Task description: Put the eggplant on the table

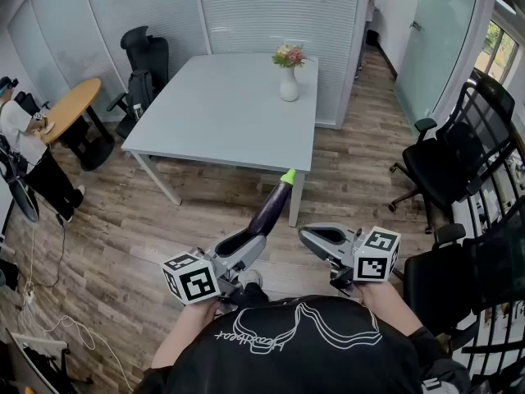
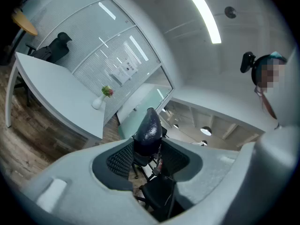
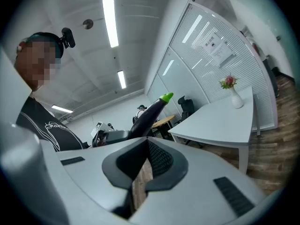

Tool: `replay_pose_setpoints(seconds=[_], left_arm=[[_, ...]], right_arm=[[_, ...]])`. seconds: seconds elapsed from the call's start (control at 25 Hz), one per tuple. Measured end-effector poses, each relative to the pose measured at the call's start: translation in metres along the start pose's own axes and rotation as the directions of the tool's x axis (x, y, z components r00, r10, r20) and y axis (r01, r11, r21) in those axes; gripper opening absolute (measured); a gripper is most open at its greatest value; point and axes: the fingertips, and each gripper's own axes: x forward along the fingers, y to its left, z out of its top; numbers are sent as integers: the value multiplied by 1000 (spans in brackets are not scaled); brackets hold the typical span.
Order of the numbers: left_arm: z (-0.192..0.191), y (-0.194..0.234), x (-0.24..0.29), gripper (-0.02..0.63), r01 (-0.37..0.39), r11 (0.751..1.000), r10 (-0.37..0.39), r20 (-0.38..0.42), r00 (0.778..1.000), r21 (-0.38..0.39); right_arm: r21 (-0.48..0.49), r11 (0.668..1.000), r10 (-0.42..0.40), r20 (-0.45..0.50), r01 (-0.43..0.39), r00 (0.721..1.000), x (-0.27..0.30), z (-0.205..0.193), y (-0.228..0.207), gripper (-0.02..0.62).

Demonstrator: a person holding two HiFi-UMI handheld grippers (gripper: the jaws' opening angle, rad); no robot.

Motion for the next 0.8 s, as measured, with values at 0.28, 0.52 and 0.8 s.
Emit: replay_pose_setpoints(seconds=[0.28,0.52,0.8], left_arm=[[-4,4,-5,189,-12,1000,12,2,1000,-4],[-6,7,-6,189,-28,999,28,7,1000,-19],[-8,18,-14,189,-60,998,61,11,998,-36]], right_arm=[[-3,1000,9,-12,-9,1000,5,-7,1,8],[12,1000,16,-6,-16,1000,7,-7,-2,8],[41,999,14,-20,-13,1000,20,-13,-9,8]])
